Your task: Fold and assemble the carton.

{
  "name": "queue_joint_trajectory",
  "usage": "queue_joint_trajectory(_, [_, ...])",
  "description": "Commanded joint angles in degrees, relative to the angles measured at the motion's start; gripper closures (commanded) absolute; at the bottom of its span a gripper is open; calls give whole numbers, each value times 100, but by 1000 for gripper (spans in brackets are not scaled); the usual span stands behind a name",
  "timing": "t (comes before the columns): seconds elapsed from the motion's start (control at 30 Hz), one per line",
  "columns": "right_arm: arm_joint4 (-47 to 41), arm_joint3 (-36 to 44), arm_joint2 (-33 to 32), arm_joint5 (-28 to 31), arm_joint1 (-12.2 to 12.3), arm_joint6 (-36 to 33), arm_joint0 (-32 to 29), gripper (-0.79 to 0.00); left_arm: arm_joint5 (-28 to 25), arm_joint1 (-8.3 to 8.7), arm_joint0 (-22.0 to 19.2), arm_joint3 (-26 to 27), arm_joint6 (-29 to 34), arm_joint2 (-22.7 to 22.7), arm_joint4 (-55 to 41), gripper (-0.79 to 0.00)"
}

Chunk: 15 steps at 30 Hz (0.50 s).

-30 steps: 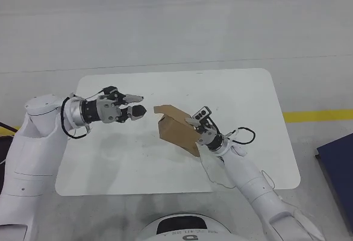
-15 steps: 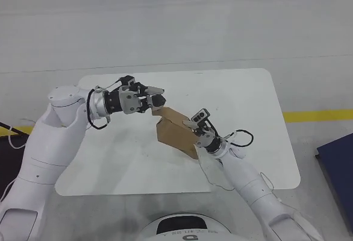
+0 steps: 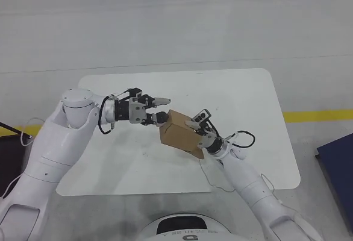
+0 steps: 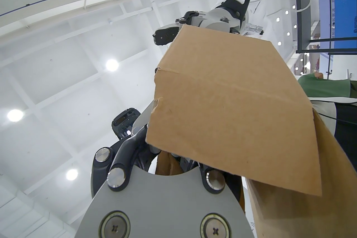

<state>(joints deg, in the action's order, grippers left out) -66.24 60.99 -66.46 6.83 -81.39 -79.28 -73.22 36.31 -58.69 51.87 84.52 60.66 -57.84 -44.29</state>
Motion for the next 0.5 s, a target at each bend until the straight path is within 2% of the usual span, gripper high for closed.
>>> queue_joint_trajectory(0.0, [22,6,8,-1,-1,4,9,0,-9,1,1,-10,-8,7,9,-625])
queue_joint_trajectory(0.2, [81,34,28,-4,0,15,17,0,26,-23,-50,18,-66,145,61,-665])
queue_joint_trajectory(0.47, [101,43,22,-17,4,36,7,0,51,-57,-140,-3,-137,279,74,-659])
